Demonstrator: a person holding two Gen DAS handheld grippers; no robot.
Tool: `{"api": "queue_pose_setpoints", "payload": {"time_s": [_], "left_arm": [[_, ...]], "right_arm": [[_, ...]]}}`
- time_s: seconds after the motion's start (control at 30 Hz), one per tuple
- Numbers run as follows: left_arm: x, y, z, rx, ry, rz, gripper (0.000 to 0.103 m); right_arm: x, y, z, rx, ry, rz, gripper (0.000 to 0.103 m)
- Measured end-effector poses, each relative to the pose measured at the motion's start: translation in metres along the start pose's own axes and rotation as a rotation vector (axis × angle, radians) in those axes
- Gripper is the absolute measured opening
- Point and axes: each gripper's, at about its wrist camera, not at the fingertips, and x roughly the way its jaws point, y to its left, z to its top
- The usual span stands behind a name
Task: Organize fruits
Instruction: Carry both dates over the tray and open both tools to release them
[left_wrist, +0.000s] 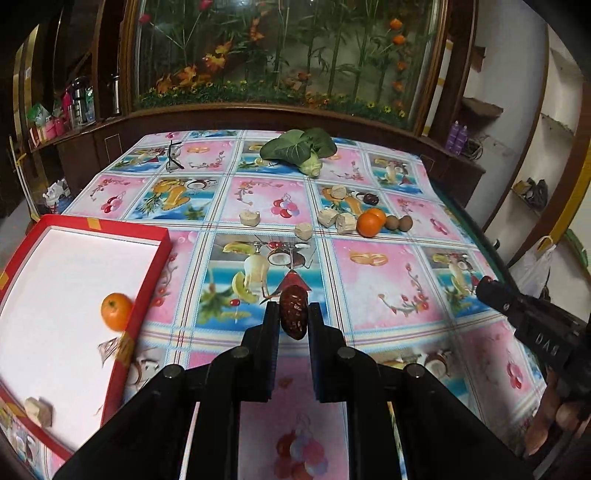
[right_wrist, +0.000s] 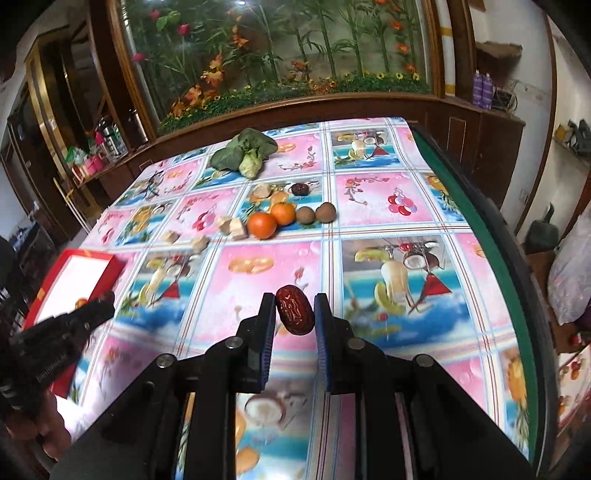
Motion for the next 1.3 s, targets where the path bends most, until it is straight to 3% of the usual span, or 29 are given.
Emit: {"api": "queue_pose_setpoints", "payload": {"time_s": [0.47,0.97,1.3], "left_arm": [[-0.036,0.036,-0.016,-0.074,-0.055,-0.024,0.013],[-0.043,0.083,-0.022,-0.166,-0.057,0.106,0.013],[-0.048,0.128,-0.025,-0.252,-0.055,0.166,0.013]], "right_arm": [[-0.014,0.048,-0.027,-0.078,0.004,0.052,0.022],[0.003,0.089,-0.033,-0.145,0.025,0.126,0.022],[0.021,0.144,-0.032,-0.234,0.053,0.200,0.023]]}}
